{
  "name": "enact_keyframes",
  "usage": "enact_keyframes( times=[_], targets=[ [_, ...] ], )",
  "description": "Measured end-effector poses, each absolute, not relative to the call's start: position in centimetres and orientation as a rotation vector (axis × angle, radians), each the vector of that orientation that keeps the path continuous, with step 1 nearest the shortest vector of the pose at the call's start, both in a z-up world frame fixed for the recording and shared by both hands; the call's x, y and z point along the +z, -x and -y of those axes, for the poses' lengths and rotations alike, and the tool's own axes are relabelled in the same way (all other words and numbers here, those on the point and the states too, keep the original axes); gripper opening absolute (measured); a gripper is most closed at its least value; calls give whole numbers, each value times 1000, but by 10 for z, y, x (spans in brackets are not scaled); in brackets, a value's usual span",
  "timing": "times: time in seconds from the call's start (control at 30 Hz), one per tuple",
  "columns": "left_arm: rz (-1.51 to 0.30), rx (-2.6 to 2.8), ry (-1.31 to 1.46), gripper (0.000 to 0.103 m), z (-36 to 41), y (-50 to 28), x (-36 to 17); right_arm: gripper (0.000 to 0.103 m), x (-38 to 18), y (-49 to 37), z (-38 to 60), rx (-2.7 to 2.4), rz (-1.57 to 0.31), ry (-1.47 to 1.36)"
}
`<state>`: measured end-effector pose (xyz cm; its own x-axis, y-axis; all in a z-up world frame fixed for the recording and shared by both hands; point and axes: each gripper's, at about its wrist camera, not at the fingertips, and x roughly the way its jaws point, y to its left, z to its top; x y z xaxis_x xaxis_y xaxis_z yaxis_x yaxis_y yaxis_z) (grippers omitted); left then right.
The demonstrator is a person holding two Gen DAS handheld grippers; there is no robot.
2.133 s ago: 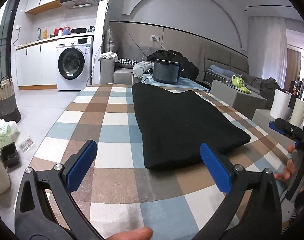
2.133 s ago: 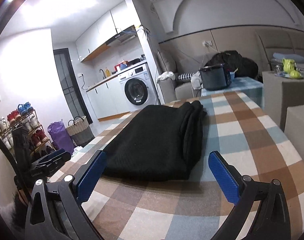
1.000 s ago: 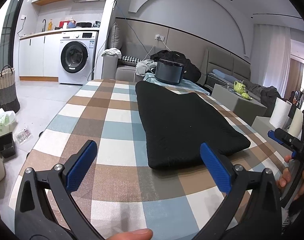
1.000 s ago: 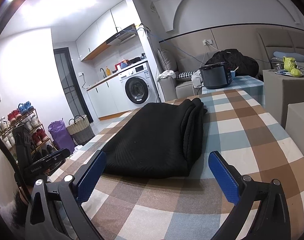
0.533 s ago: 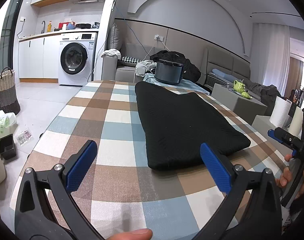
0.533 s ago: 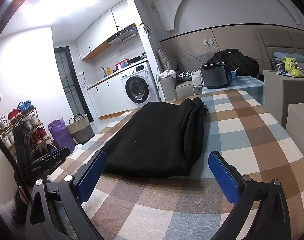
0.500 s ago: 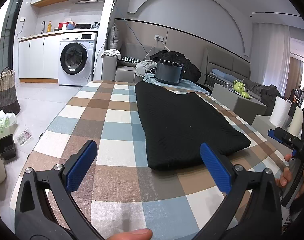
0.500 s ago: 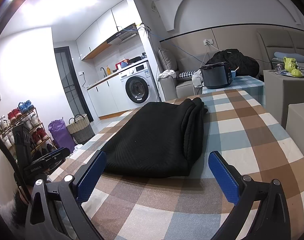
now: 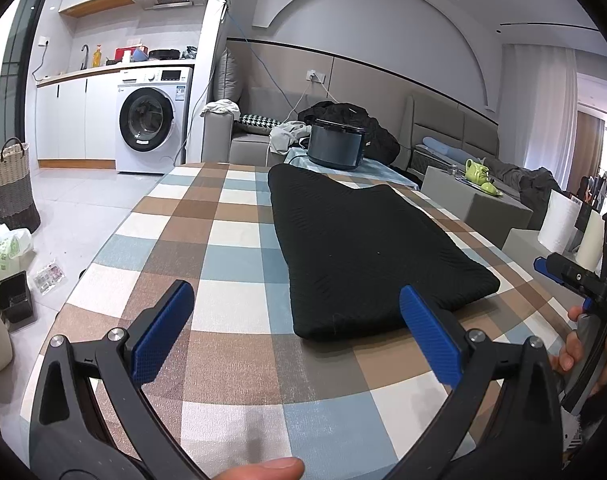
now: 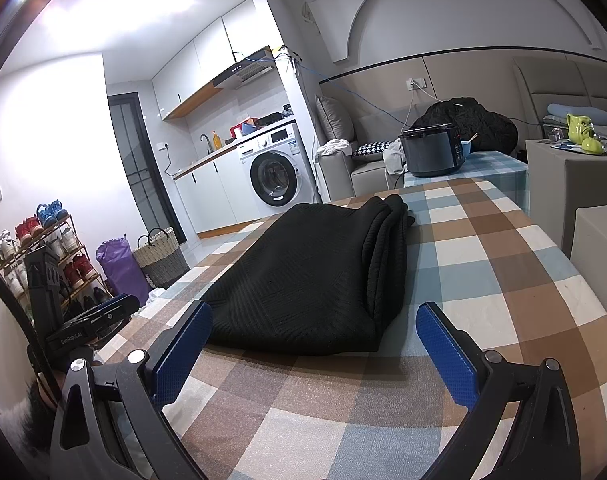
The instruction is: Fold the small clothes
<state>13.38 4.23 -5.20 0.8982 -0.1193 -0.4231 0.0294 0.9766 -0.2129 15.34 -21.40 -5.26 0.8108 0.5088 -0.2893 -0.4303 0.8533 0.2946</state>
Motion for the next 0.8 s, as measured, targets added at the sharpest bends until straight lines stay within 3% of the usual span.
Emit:
enact_keyframes(
  times=[0.8],
  targets=[
    [-447, -78, 199, 102, -41, -133, -53, 103, -52, -154, 214, 506, -371, -220]
  ],
)
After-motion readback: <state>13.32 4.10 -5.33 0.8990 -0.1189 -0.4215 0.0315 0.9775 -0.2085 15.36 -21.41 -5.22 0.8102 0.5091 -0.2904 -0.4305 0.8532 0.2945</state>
